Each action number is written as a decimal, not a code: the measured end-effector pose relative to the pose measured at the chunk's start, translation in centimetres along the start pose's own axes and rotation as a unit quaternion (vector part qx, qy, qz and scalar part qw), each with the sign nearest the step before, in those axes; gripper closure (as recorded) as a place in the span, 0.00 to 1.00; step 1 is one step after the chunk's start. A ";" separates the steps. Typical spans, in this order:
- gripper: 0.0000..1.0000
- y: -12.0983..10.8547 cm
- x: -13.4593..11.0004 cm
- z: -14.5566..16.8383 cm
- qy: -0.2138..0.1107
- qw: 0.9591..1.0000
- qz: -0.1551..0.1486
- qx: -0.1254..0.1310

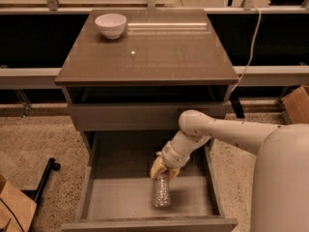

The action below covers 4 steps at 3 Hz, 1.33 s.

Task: Pick water bottle from middle drawer and place on counter

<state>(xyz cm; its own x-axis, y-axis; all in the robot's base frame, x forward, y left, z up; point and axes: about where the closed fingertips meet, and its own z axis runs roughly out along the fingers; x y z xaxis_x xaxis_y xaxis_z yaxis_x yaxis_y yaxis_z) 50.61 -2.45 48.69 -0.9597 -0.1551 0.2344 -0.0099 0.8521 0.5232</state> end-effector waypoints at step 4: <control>1.00 7.7 5.4 -32.3 -0.135 0.969 -0.201 0.056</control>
Offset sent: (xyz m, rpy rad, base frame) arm 0.0293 -0.1205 0.2699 0.1312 -0.3375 0.2220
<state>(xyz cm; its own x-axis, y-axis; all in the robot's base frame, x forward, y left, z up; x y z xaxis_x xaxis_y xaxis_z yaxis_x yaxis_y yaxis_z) 54.45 -12.89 80.44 -0.9100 -0.3631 -0.2002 -0.4147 0.8006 0.4325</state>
